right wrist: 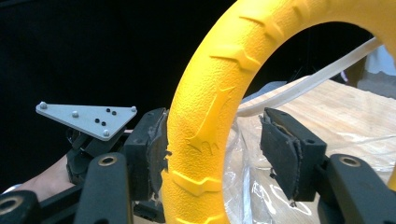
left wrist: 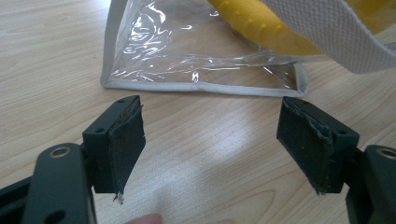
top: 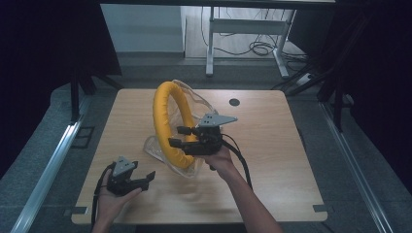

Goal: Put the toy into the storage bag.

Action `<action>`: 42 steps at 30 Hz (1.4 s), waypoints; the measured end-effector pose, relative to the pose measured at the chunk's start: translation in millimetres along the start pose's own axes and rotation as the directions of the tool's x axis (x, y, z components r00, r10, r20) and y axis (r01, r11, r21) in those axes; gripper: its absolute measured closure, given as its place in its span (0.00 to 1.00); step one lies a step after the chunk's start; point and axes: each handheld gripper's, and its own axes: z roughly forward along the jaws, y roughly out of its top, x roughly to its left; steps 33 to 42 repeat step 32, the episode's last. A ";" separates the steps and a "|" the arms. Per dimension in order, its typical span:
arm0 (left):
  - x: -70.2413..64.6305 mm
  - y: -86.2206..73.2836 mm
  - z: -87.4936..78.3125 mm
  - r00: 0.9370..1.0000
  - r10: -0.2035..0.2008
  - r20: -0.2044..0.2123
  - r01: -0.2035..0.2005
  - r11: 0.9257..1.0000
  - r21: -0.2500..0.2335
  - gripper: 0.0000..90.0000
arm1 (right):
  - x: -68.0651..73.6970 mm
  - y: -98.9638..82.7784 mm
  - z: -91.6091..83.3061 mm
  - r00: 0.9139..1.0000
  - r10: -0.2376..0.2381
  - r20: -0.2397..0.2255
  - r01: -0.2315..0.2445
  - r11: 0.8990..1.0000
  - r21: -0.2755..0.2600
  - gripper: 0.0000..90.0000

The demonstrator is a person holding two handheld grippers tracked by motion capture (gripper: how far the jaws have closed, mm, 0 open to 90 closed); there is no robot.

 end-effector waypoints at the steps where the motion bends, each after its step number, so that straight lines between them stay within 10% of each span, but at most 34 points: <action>1: 0.3 -0.4 -0.7 1.000 0.000 -0.003 0.000 1.000 0.001 0.26 | -0.9 0.1 -2.4 1.000 0.002 0.004 -0.002 1.000 -0.008 0.48; 42: -0.3 -1.1 0.6 1.000 0.005 -0.002 -0.005 1.000 0.010 0.26 | -16.2 -13.0 -24.9 0.998 0.029 0.054 -0.028 0.999 -0.021 0.50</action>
